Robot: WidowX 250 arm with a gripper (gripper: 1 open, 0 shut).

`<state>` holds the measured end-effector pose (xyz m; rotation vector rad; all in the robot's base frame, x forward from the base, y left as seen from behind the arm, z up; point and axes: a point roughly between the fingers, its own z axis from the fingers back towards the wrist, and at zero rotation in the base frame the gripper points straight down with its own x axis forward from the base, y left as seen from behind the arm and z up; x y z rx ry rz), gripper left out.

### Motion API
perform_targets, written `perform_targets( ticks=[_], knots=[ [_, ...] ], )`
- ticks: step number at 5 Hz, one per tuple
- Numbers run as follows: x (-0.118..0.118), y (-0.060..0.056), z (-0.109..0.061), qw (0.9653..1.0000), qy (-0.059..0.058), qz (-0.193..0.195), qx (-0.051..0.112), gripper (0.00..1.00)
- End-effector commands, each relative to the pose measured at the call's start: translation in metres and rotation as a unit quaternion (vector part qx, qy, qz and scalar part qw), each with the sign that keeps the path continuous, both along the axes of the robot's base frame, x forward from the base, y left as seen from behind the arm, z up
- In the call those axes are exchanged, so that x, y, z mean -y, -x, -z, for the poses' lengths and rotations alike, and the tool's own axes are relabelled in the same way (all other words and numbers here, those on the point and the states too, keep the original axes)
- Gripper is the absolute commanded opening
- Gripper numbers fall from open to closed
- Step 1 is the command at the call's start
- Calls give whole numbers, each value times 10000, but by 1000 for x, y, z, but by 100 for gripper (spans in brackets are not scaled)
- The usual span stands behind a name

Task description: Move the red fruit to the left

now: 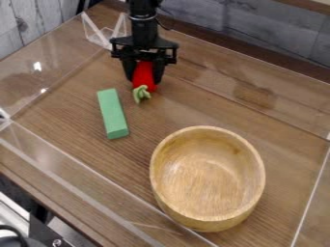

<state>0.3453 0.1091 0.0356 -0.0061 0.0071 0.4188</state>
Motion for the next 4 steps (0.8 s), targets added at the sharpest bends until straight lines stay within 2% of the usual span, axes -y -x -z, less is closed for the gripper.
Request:
perform_targets(
  ticks=[1, 2, 3, 4],
  knots=[
    [-9, -15, -25, 9987, -52, -396, 318, 0],
    [-14, -8, -33, 9984, 0, -469, 321, 0],
    [-18, -1, -38, 9982, 44, -531, 293, 100],
    [-14, -8, -40, 9990, 107, -244, 349, 0]
  ],
)
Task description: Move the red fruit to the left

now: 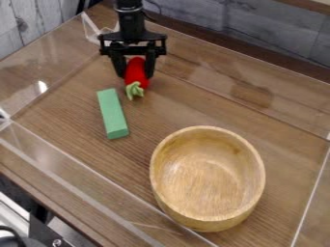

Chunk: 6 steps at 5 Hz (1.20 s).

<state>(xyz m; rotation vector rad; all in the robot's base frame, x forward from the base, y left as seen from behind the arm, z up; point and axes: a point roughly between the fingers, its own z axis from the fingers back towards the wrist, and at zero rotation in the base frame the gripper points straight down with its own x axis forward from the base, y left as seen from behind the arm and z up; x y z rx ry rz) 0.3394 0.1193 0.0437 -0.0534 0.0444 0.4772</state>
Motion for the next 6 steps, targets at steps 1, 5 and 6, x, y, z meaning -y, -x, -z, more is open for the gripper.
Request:
perform_targets(
  ticks=[1, 5, 6],
  knots=[
    [2, -18, -36, 9982, -97, 257, 537, 0],
    [-16, -30, -43, 9954, 103, 689, 653, 100],
    [-1, -26, -50, 9930, 175, 931, 700, 100]
  ],
)
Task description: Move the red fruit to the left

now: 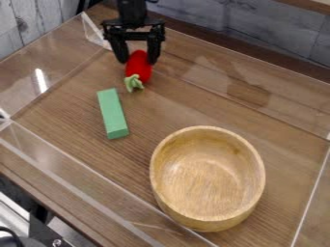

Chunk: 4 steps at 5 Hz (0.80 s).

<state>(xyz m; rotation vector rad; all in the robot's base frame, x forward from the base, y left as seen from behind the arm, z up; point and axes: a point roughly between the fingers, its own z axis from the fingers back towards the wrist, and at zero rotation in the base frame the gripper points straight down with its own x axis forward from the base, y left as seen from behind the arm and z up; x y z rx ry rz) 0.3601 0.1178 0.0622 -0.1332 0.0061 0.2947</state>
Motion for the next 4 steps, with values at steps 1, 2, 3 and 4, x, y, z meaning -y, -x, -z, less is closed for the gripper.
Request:
perform_targets(
  ticks=[1, 2, 3, 4],
  knots=[
    [9, -2, -36, 9986, -96, 254, 449, 100],
    [11, -5, -30, 9989, -98, 87, 460, 100],
    [14, -7, -20, 9989, -122, -74, 447, 100],
    [17, -10, -19, 9983, -158, -399, 401, 0]
  ],
)
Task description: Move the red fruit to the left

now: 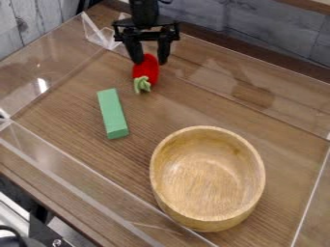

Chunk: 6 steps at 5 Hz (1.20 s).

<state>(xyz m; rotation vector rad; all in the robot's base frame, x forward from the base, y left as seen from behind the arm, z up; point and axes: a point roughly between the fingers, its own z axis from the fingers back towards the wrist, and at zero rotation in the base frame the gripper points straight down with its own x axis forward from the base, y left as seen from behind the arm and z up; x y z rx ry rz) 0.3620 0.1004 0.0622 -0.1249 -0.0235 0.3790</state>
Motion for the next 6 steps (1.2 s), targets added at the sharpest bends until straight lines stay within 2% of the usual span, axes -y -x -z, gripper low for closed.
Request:
perform_targets(
  ticks=[1, 2, 3, 4, 6],
  knots=[
    [-8, -4, -18, 9995, -117, -40, 275, 0],
    [-15, 1, -27, 9994, -86, -118, 321, 100],
    [-7, 12, -45, 9987, -26, -317, 400, 0],
    [4, 23, -69, 9973, 83, -528, 513, 0],
    [17, 15, -88, 9976, 114, -438, 530, 0]
  ],
)
